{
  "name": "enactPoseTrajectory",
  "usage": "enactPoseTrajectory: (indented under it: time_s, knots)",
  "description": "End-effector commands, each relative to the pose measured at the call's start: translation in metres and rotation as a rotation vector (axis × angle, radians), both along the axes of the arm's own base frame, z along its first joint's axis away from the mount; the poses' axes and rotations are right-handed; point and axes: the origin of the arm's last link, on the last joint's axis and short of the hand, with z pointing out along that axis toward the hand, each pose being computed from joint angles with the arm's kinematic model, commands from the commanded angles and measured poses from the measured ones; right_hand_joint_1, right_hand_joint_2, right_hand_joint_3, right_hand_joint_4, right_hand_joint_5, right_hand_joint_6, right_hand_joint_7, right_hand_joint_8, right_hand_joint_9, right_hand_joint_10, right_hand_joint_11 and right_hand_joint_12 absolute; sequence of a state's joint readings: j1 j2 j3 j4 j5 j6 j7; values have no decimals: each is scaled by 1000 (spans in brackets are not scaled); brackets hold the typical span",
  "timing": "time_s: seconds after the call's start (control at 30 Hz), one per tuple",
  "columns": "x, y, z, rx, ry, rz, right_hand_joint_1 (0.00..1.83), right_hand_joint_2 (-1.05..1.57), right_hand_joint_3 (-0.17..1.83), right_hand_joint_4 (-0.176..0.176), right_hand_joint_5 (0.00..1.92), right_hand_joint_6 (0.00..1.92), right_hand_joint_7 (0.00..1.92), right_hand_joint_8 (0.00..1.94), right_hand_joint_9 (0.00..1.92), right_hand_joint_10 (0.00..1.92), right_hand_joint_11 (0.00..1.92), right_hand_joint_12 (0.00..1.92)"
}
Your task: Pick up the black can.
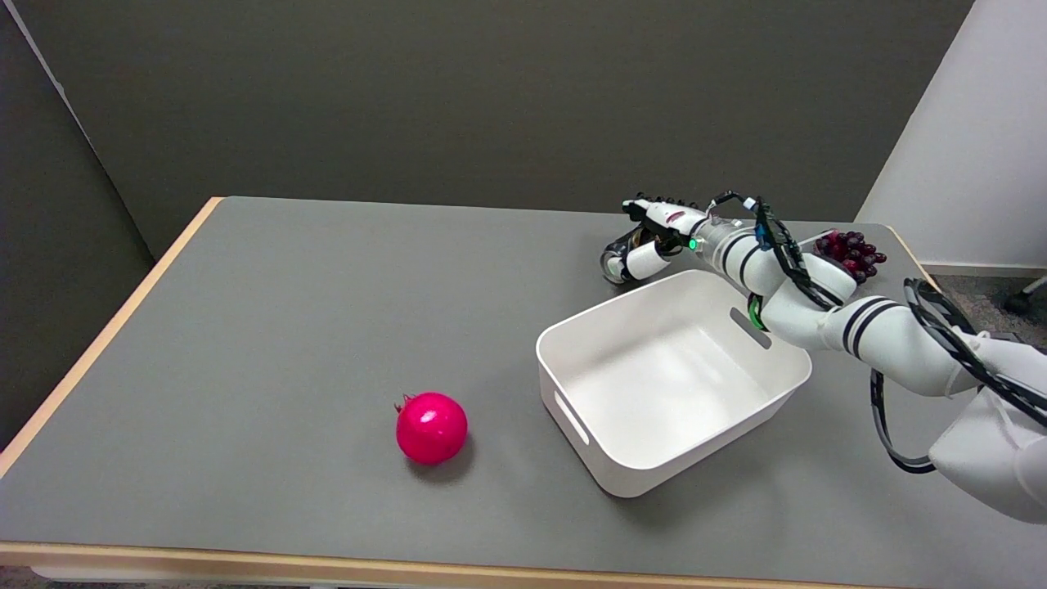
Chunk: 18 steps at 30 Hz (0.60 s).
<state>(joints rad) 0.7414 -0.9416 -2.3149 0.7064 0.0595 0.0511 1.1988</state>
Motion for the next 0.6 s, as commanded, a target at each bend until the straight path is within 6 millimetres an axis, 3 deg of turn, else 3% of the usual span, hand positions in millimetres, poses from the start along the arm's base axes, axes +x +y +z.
enactPoseTrajectory:
  time_s: [0.03,0.2,0.23,0.3,0.37,0.6]
  knots:
    - [1,1,0,10,-10,13,835,759,905,-124,44,289,441,587,262,930,15,1243]
    - [8,-1,-1,28,18,40,868,796,950,-123,144,387,624,960,423,1048,76,1280]
    - [12,-2,-1,32,13,57,966,863,823,-126,164,409,648,1108,453,1085,85,1291]
    - [19,-1,0,32,-6,90,1294,1107,322,-133,177,460,691,1490,484,1142,98,1302]
    - [27,-1,2,26,-26,122,1302,1088,358,-130,195,574,699,1504,542,1182,122,1300]
    - [63,-2,-3,64,10,227,1302,1086,368,-141,199,682,695,1517,570,1196,150,1309]
